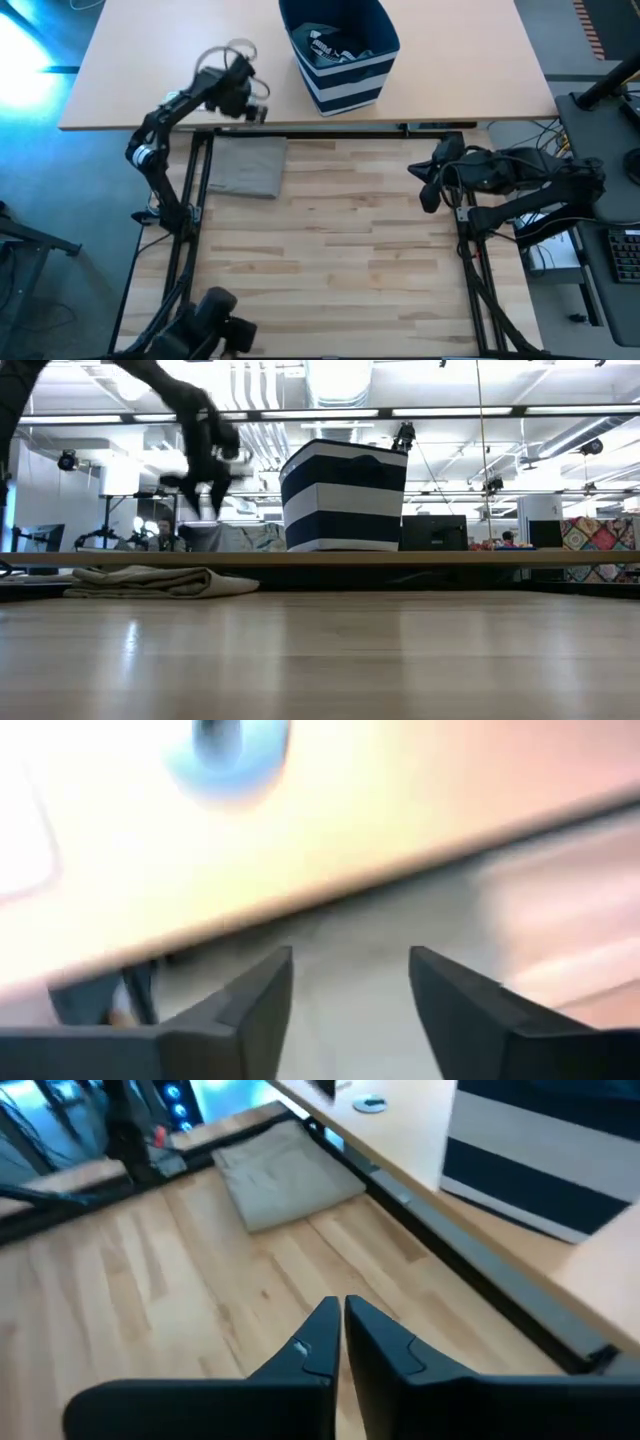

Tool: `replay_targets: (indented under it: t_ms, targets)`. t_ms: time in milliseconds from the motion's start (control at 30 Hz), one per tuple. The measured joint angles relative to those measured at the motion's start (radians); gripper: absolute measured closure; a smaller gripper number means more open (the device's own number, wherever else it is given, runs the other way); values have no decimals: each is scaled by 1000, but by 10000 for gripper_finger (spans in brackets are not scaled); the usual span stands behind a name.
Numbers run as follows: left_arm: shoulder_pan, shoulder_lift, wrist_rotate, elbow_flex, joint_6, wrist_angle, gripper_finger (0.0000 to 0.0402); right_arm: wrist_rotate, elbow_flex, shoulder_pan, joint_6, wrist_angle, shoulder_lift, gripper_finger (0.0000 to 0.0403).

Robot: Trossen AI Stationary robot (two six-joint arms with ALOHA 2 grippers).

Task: Fold Laundry from Bin
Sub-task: Remove the black underwear from the laundry basket

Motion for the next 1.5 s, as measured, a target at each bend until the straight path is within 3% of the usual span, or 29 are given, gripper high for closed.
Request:
replay_targets:
  t_ms: [267, 433, 567, 733, 1000, 1133, 1267, 1500]
  targets:
    - [-146, 13, 35, 323, -231, 195, 136, -2, 31, -167, -9, -86, 13, 271]
    - [-162, 102, 26, 540, -394, 219, 133, -4, 31, -283, -4, -95, 13, 196]
    - [-160, 191, 20, 722, -520, 196, 141, -7, 18, -325, -40, -101, 14, 163]
    - [-141, 214, 91, 586, -775, 297, 157, 27, -20, -344, -37, -90, 15, 145]
    - [-146, 253, 91, 574, -778, 438, 183, 28, -69, -345, -25, -84, 40, 142]
    - [-147, 303, 100, 595, -784, 399, 192, 26, -89, -345, -25, -49, 74, 141]
    - [-171, 333, 195, 629, -714, 365, 212, 4, -89, -345, -25, -39, 118, 140]
    - [-268, 310, 204, 708, -504, 64, 314, 1, -41, -378, -25, -28, 173, 144]
